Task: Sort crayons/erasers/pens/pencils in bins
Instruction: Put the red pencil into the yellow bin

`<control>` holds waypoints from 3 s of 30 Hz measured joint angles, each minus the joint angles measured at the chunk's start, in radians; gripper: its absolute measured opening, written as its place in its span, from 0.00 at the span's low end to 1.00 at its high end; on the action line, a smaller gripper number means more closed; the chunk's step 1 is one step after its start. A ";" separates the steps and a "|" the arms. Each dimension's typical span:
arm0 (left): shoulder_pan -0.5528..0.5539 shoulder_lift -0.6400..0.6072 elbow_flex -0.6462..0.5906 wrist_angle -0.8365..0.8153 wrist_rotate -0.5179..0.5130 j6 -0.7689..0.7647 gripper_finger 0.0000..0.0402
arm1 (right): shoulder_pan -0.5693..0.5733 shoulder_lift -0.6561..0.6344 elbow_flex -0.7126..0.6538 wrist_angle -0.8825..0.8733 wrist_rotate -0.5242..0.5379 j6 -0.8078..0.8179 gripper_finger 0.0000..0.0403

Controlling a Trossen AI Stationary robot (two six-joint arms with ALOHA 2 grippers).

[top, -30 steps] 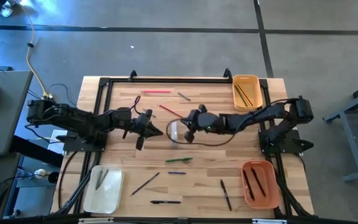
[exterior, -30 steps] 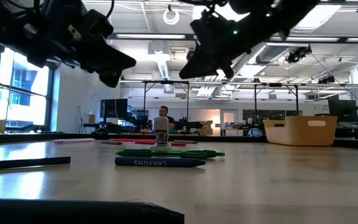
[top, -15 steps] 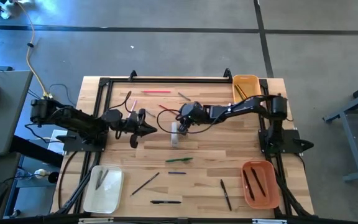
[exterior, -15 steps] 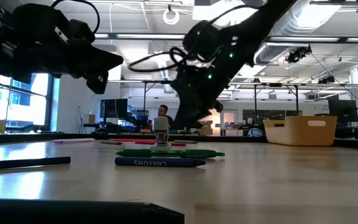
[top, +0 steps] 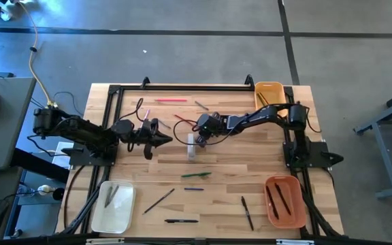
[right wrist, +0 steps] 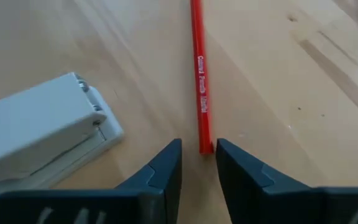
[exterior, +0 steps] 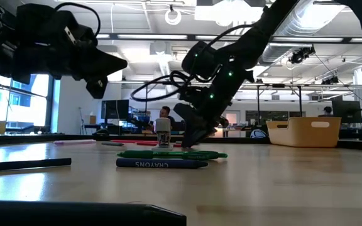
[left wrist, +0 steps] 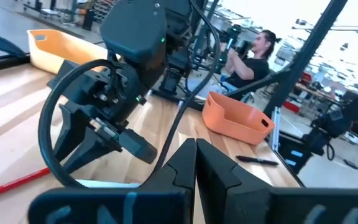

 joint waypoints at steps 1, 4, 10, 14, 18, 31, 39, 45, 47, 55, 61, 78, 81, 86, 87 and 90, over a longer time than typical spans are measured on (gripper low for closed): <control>0.000 0.000 0.000 -0.001 -0.005 -0.001 0.00 | -0.003 0.001 0.000 0.001 -0.003 0.000 0.22; 0.000 0.000 0.000 -0.007 -0.009 -0.019 0.00 | -0.008 0.001 0.000 0.004 -0.008 -0.011 0.22; 0.000 0.000 0.000 -0.007 -0.039 -0.090 0.00 | -0.011 0.010 0.001 0.010 -0.018 -0.027 0.09; 0.000 0.000 0.000 -0.007 -0.051 -0.112 0.00 | -0.013 0.012 0.001 0.009 -0.020 -0.026 0.02; 0.000 0.000 0.000 -0.007 -0.066 -0.113 0.00 | -0.013 0.006 0.001 0.005 -0.024 -0.019 0.04; 0.000 0.000 0.000 0.023 -0.192 -0.088 0.00 | 0.018 -0.137 -0.004 -0.151 0.018 0.092 0.01; 0.000 0.000 0.000 0.015 -0.218 -0.073 0.00 | 0.074 -0.351 -0.003 -0.441 0.184 0.255 0.01; 0.000 0.000 0.000 0.008 -0.218 -0.074 0.00 | 0.108 -0.531 -0.002 -0.816 0.298 0.482 0.01; 0.000 0.000 0.000 0.007 -0.217 -0.074 0.00 | 0.098 -0.580 -0.002 -0.960 0.299 0.580 0.01; -0.001 0.000 0.000 -0.003 -0.214 -0.075 0.00 | -0.043 -0.646 -0.002 -1.419 0.331 0.718 0.01; -0.008 0.000 0.000 -0.003 -0.210 -0.075 0.00 | -0.224 -0.648 -0.080 -1.406 0.322 0.472 0.01; -0.020 0.000 0.000 -0.003 -0.210 -0.066 0.00 | -0.494 -0.648 -0.285 -0.985 0.301 0.019 0.01; -0.020 0.000 0.000 -0.003 -0.210 -0.055 0.00 | -0.519 -0.648 -0.285 -0.965 0.279 -0.011 0.01; -0.020 0.000 0.000 -0.003 -0.210 -0.049 0.00 | -0.552 -0.648 -0.285 -0.966 0.263 -0.001 0.04; -0.020 0.000 0.000 -0.003 -0.210 -0.049 0.00 | -0.554 -0.648 -0.285 -0.966 0.260 -0.001 0.06; -0.020 0.000 0.000 -0.003 -0.210 -0.049 0.00 | -0.558 -0.648 -0.285 -0.967 0.259 -0.001 0.14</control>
